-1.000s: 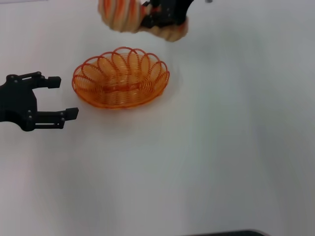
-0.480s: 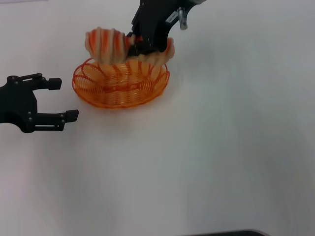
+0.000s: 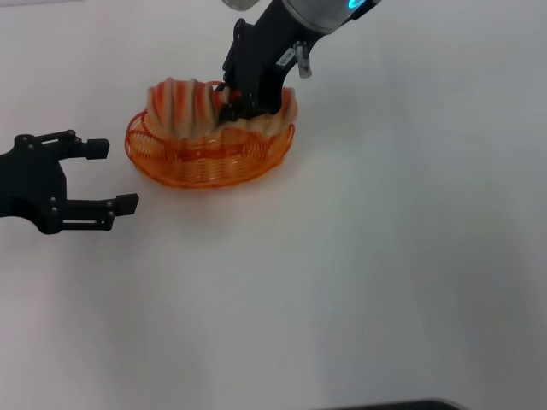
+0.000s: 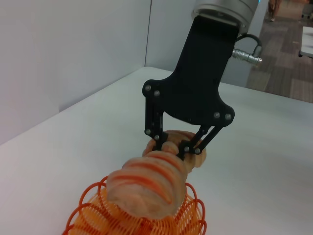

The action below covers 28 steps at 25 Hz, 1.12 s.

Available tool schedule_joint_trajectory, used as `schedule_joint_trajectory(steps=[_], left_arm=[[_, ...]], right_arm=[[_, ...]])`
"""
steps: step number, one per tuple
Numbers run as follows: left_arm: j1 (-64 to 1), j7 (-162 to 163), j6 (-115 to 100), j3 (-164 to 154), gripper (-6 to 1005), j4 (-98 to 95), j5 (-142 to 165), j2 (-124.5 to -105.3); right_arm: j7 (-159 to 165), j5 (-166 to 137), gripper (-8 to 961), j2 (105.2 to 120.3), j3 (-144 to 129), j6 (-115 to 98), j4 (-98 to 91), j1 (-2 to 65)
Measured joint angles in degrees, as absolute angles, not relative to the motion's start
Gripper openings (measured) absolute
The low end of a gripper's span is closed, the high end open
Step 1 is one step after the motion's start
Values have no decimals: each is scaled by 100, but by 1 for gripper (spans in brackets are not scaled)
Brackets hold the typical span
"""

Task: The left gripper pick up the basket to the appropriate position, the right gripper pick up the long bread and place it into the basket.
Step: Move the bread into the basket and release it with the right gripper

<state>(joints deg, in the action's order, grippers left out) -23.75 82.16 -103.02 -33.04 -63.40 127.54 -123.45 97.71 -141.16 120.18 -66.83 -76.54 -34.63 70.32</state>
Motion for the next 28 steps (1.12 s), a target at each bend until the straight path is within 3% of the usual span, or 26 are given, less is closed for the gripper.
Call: schedule_joint_trajectory(steps=[25, 28], left_arm=[[-2354, 8218, -10293, -3304, 886, -6314, 12723, -12367], [-2355, 8218, -10291, -3304, 886, -6311, 12722, -12366]], right_arm=[[9615, -14101, 210, 12040, -6944, -7198, -2884, 7269], [9668, -14092, 253, 12057, -7034, -7132, -2883, 7269]])
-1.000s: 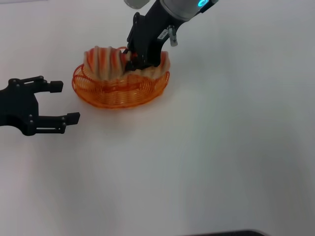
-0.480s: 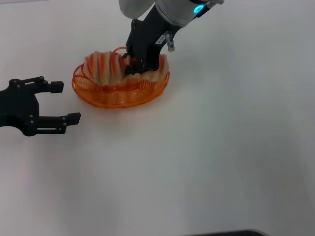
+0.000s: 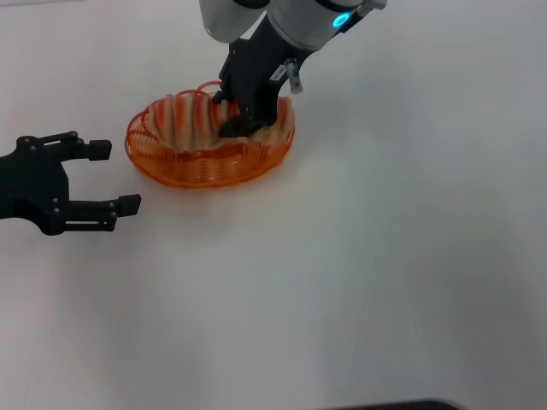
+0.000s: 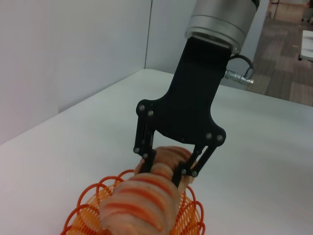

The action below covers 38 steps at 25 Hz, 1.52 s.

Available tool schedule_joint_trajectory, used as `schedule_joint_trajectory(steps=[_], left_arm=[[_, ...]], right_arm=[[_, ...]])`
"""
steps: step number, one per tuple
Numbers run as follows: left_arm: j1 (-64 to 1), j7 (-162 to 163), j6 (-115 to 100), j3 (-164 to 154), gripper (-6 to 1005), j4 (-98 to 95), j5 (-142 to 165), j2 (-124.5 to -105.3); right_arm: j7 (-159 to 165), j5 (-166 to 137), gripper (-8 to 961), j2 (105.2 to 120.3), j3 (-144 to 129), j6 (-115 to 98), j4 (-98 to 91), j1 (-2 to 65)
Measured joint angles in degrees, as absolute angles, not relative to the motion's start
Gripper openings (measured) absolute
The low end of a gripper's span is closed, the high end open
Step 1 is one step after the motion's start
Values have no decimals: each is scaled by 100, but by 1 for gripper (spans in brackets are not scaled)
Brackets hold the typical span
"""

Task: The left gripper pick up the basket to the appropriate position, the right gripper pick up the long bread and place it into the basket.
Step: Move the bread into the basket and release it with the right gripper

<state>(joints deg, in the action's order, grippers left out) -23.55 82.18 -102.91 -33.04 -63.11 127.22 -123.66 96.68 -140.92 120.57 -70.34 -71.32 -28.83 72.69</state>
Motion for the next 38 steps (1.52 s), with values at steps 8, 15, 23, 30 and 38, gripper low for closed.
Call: schedule_joint_trajectory(steps=[8, 15, 23, 30, 38], left_arm=[[-2343, 8218, -10292, -3303, 886, -6301, 12723, -12366], [-2338, 8218, -10292, -3287, 886, -6301, 12725, -12366], [-2329, 8218, -10265, -3267, 886, -6283, 12728, -12366], [-2329, 8199, -10228, -3246, 886, -6214, 12724, -12350], [-2353, 8195, -10189, -3242, 886, -6201, 12711, -12353]], right_arm=[[9700, -13959, 535, 12066, -7042, -7086, -2883, 7269], [9756, -13935, 583, 12068, -7040, -7078, -2882, 7281], [9767, -13792, 703, 12034, -7035, -7154, -3036, 7163], [9950, -13602, 704, 12020, -7038, -7553, -4119, 6482], [9853, -13151, 704, 11941, -6752, -7777, -4813, 5731]])
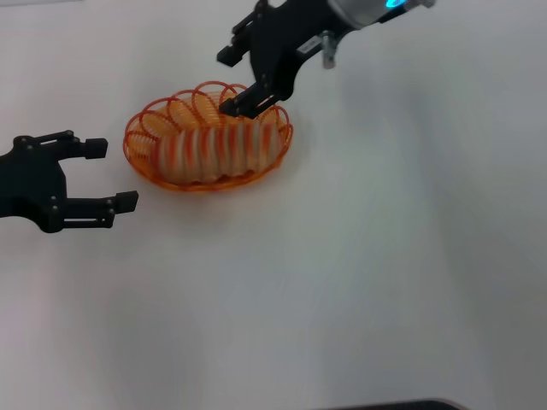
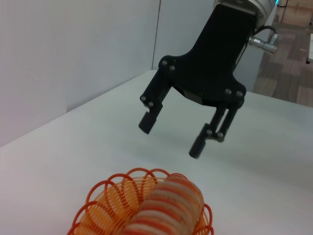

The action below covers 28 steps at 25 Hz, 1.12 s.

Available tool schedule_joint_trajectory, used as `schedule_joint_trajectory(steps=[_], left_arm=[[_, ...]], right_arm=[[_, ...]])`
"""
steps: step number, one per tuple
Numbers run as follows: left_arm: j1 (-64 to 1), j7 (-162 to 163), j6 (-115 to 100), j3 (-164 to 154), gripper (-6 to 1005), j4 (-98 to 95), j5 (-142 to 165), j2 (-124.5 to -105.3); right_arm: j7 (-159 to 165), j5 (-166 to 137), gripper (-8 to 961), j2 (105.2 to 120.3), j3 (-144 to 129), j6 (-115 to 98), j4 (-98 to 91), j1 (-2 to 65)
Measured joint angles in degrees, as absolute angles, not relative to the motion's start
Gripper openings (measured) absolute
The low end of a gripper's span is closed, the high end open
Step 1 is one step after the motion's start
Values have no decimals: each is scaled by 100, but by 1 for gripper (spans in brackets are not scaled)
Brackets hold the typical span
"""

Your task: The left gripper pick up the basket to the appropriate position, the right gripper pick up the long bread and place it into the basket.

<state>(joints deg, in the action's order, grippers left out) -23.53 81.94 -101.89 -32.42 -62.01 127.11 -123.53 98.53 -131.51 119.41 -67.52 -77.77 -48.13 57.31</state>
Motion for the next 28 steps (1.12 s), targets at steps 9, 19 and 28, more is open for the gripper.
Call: schedule_joint_trajectory(steps=[9, 19, 28], left_arm=[[-2401, 8204, -10091, -3243, 885, -6081, 12708, -12351], [-2399, 8212, -10013, -3175, 885, -5854, 12564, -12343], [-2399, 8215, -9995, -3164, 885, -5824, 12527, -12361]], right_arm=[[8781, -12632, 703, 11885, -5592, -7835, -4883, 4979], [7441, -11803, 689, 11842, -4559, -8642, -4904, 3976], [6519, -11345, 664, 11751, -3898, -9799, -4905, 3035]])
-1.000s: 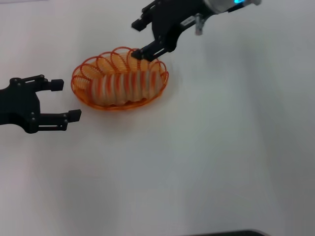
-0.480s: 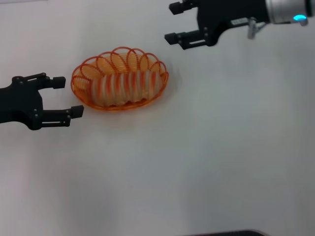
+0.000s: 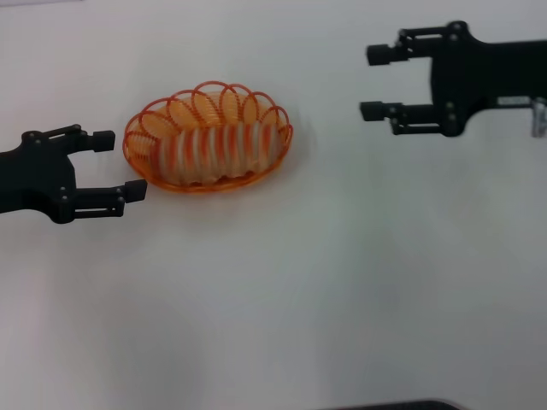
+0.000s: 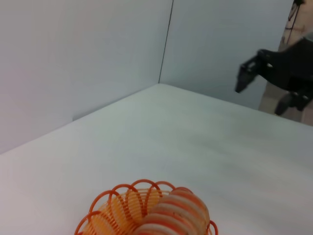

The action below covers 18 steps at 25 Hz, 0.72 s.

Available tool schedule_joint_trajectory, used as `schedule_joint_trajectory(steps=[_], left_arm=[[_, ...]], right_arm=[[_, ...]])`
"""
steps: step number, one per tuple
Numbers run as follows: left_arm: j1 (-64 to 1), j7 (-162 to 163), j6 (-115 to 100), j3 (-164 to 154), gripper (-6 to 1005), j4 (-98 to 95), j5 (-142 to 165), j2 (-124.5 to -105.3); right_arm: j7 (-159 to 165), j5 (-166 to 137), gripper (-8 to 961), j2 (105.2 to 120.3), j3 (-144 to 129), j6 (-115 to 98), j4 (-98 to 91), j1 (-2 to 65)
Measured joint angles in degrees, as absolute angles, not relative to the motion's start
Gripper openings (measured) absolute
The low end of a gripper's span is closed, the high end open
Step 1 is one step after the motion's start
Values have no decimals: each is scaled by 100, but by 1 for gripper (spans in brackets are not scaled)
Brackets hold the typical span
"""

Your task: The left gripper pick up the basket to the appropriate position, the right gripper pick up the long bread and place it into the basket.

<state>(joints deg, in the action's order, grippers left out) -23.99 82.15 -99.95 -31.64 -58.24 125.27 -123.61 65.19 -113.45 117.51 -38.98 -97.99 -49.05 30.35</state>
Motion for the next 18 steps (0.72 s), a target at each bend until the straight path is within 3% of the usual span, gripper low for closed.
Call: schedule_joint_trajectory(steps=[7, 12, 18], left_arm=[[-2399, 8227, -9975, -3163, 885, -5783, 12489, -12356], [-2348, 8233, -9926, -3157, 885, -5756, 12435, -12364], [-2375, 8235, -9911, -3089, 886, -5704, 12421, -12343]], right_arm=[[6228, -11287, 630, 11804, -3746, -9897, -4905, 2518], [5966, -11266, 632, 11921, -3637, -9910, -4902, 2154], [6002, -11286, 627, 11931, -3593, -9922, -4895, 2003]])
